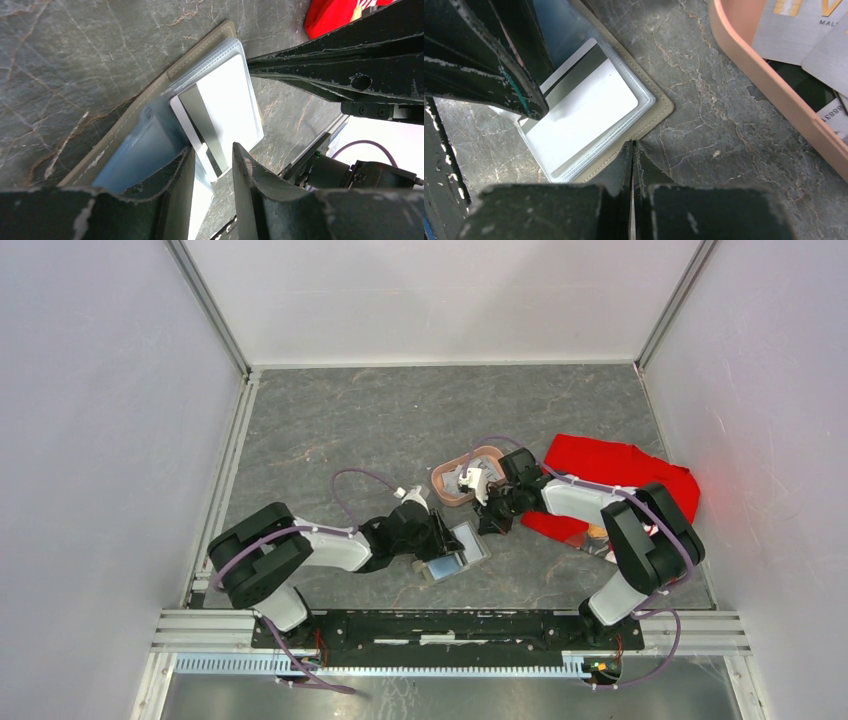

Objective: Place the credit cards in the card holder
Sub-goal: Insert the credit card into the card holder.

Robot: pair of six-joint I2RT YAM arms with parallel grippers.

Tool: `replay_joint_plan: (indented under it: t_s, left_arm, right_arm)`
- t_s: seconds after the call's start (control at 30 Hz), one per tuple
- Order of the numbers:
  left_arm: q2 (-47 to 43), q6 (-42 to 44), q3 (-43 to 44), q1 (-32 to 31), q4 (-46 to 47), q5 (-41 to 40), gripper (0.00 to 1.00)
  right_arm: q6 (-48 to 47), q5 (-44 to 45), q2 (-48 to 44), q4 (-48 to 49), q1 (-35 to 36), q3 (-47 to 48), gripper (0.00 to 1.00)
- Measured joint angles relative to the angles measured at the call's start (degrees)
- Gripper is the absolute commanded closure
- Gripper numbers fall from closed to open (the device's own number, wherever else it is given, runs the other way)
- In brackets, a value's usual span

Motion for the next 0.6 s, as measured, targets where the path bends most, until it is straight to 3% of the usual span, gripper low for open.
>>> replay_joint_plan:
  t_s: [0.33,0.6]
  left_arm:
    - [0.1,0.9,1.6,0.0,-2.2,1.4,0.56]
    - [-7.0,0.9,-2.0,0.0,-3.1,0.2,0.55]
  right_arm:
    - [0.0,1.1,0.0,0.0,0.2,0.3,0.97]
    - [0.0,-0.1,0.0,-0.3,0.3,0.3,0.83]
